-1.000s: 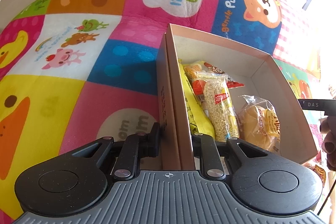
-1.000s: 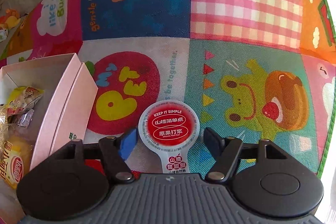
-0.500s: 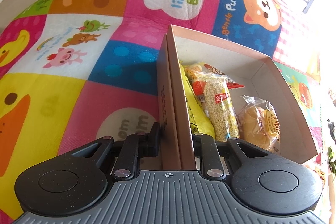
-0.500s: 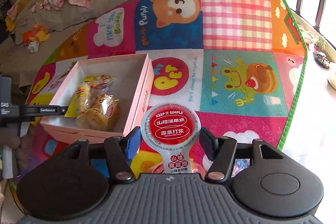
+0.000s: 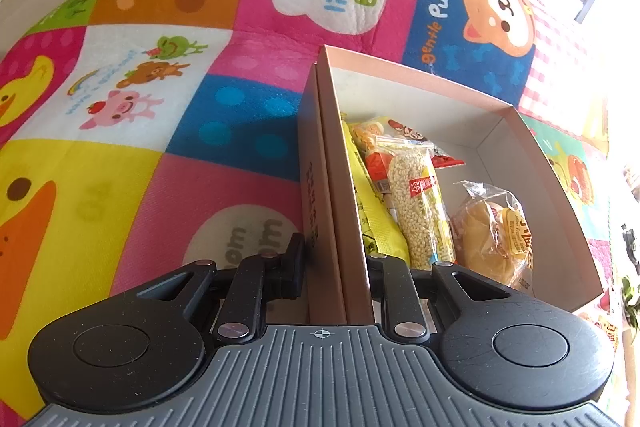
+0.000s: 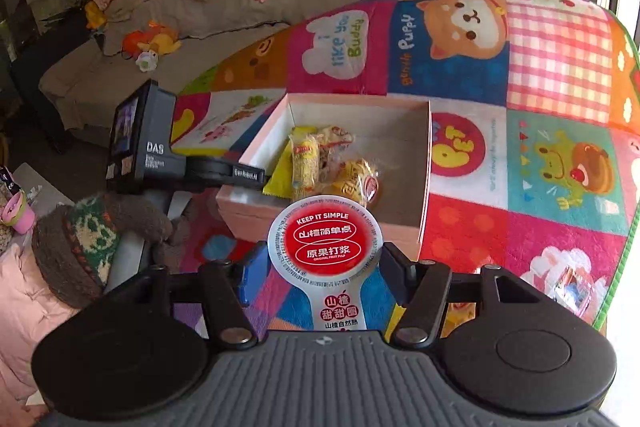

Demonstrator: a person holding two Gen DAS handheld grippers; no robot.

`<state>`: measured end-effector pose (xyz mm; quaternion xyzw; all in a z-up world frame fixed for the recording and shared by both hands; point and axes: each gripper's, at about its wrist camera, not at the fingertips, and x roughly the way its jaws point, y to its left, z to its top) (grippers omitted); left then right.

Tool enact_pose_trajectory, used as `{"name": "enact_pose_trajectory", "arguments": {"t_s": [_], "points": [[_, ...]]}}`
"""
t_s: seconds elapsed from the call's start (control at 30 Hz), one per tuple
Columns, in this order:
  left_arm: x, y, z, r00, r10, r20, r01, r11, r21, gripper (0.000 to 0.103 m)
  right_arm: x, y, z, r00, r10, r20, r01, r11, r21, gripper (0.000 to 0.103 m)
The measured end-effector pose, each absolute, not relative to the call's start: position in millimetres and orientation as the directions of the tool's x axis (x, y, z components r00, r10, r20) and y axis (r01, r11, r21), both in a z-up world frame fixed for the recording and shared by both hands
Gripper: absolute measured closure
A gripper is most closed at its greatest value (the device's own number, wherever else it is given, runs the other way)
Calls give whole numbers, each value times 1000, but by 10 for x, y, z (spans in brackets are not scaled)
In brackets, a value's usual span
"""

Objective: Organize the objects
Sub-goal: 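Carry the lollipop into the box and open the right gripper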

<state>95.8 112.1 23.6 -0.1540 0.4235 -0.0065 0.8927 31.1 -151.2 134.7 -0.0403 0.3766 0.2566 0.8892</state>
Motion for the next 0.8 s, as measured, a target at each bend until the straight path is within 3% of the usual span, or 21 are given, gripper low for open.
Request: {"name": "enact_pose_trajectory", "arguments": {"t_s": [0.37,0.47,0.63,0.8], "points": [[953,1137,227,647,-152,-747,-117,949,-293,79,1715,-1033,1331,647,323,-691,-427,904,22,43],[948,1148,223,648,-158,-745,-114,947,-299,79,1986,-954,1160,637,280,-718,-401,916,1,37],[936,1148,214,654,-160,-740,-111,946,-303,78,1895,-1260,1132,645,289,-707,-361,931,52,28],[916,1133,210,660,-153,-736,-115,947,-300,79,1439,-1837,1156,711,212,-670,-285,958,0,21]]}}
